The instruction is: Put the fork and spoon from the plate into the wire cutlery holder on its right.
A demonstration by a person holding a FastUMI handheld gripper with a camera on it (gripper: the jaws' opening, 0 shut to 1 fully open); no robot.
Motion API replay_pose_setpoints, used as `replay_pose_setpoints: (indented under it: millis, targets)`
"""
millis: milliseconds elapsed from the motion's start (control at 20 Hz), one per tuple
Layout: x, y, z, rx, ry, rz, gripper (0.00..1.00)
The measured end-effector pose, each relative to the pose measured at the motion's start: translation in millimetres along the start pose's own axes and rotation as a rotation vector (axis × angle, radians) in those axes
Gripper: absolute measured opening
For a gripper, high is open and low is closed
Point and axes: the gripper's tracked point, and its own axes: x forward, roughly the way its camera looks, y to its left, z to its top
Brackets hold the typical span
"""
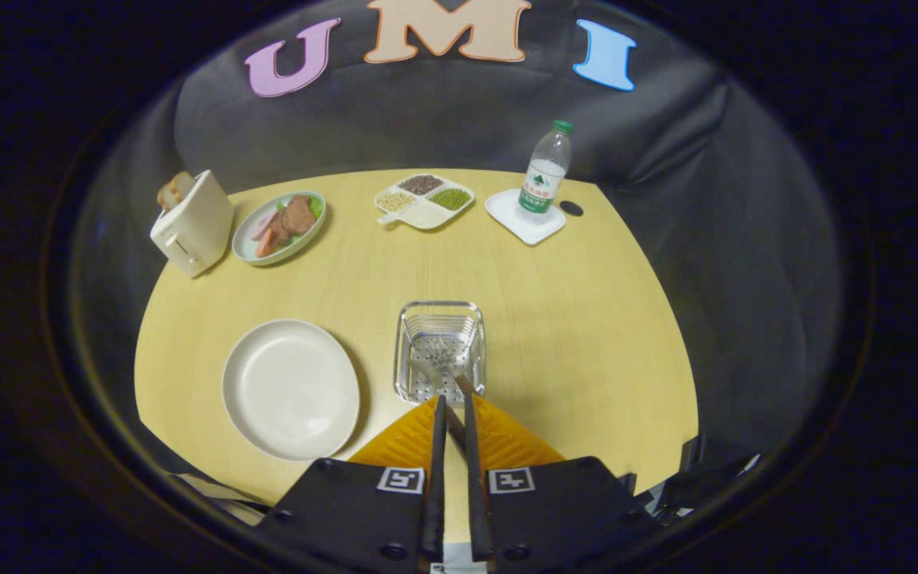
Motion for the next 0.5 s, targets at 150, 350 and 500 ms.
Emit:
replay_pose_setpoints:
  millis: [150, 350, 500]
  targets:
    - [-5, 6, 16, 0.016, -0.059, 0.016, 0.29]
    - [-25, 16, 38, 0.033, -0.203, 0.045, 0.55]
    - [-46, 20, 55, 0.045, -0.359, 0.045, 0.74]
